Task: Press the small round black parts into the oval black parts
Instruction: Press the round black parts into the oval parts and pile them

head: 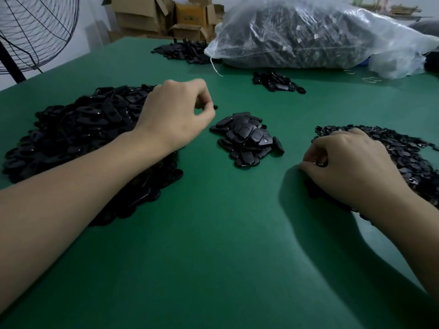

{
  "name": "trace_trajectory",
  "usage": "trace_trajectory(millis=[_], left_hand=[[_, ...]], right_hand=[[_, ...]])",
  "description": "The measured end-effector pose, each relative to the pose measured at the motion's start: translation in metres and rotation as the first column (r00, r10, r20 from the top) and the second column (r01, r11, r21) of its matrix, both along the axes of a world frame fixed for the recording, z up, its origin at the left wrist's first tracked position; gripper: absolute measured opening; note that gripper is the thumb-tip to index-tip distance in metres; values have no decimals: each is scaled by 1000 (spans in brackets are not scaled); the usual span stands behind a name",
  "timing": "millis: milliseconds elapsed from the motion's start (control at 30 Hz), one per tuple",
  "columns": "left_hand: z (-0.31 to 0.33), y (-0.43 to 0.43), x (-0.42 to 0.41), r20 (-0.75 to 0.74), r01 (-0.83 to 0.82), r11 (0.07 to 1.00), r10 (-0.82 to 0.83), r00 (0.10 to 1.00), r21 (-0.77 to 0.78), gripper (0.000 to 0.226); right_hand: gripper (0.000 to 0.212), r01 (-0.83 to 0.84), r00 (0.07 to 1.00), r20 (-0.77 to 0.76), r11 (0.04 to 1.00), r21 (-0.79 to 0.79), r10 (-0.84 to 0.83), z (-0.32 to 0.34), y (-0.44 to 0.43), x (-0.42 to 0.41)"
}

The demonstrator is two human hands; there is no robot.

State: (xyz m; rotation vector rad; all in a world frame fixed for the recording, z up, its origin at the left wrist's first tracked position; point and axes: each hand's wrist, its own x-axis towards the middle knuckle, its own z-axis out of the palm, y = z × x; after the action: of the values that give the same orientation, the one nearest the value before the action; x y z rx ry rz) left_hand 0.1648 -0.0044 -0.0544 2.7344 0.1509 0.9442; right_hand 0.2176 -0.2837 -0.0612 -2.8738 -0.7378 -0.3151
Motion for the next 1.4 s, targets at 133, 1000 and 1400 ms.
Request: trace_trajectory(millis=[133, 1000, 1400], left_hand=[[12, -25, -26, -23, 162, 790, -217, 976, -591, 16], [-41, -56, -92, -65, 170, 556, -377, 924, -813, 31], [-39, -58, -95, -27, 217, 567, -390, 921, -794, 23]], right_hand=[[10, -36, 999, -4, 999, 20, 36, -2, -1, 4], [23, 208, 594, -414, 365, 908, 690, -17, 40, -45], [33, 286, 565, -482, 389, 876, 669, -17, 41, -44]])
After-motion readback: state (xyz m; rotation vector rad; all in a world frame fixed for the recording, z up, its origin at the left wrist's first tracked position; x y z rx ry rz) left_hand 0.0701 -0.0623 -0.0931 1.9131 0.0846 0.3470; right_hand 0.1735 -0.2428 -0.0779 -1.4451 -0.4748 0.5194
